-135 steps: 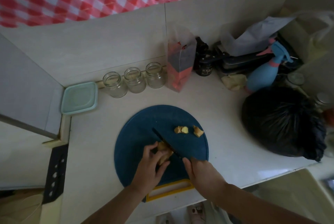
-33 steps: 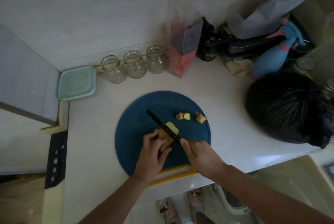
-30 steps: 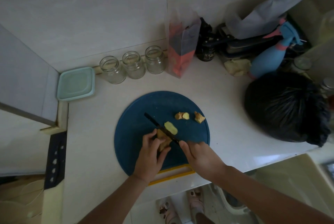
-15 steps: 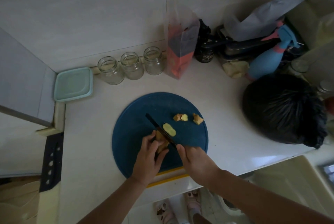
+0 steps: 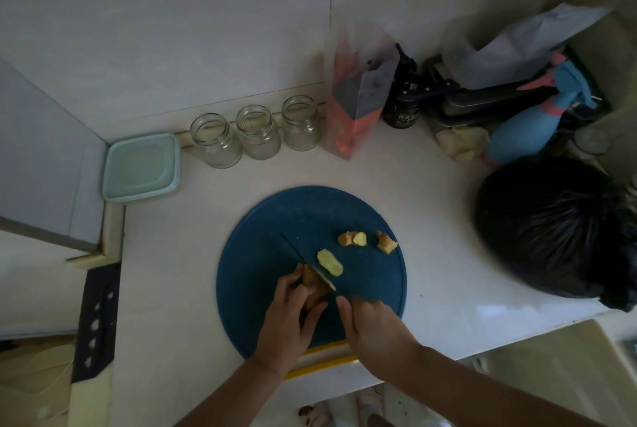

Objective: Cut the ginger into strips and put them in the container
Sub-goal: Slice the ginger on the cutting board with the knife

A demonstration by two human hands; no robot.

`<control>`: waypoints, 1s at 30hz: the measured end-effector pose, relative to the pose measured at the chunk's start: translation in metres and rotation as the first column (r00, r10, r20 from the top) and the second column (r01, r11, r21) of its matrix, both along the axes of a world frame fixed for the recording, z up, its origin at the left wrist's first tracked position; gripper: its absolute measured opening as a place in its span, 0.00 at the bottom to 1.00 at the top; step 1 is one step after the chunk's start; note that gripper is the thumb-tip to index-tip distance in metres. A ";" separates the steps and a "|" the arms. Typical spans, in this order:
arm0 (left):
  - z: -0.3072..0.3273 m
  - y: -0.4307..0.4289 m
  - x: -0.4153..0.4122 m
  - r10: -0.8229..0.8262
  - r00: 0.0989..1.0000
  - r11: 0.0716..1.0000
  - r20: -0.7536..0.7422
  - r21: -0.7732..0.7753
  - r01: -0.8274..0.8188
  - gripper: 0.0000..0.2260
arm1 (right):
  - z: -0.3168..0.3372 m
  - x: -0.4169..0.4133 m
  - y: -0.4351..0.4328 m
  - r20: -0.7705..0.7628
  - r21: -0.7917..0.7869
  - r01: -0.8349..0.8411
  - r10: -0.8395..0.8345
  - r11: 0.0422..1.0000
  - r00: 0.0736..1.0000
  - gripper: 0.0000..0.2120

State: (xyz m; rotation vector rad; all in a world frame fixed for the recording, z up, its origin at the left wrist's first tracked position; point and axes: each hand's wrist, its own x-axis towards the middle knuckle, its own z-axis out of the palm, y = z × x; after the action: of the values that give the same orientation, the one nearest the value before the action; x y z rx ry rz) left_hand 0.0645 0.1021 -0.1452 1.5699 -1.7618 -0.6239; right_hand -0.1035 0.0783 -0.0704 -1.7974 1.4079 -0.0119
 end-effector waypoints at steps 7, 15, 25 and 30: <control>0.003 -0.001 -0.001 -0.005 1.000 1.000 -0.009 0.007 0.005 0.10 | -0.007 0.005 -0.001 0.007 0.021 0.056 -0.056 0.998 0.998 0.30; 0.005 0.001 -0.001 0.022 0.999 0.999 -0.036 0.039 -0.021 0.09 | -0.015 0.030 -0.020 -0.044 -0.028 0.035 -0.036 0.999 0.998 0.23; 0.003 0.002 -0.002 0.030 0.996 0.999 -0.085 -0.011 -0.031 0.17 | -0.003 -0.001 -0.046 0.186 0.481 0.269 -0.397 0.834 0.899 0.25; 0.005 0.002 -0.002 0.030 0.995 1.000 -0.098 0.005 -0.030 0.17 | 0.012 -0.005 -0.034 0.291 0.258 0.204 -0.278 0.944 0.916 0.25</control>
State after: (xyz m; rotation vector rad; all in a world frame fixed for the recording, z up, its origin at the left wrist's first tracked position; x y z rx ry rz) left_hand 0.0626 0.1037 -0.1400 1.5390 -1.6624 -0.6782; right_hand -0.1081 0.0439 -0.0589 -1.3556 1.3258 -0.2592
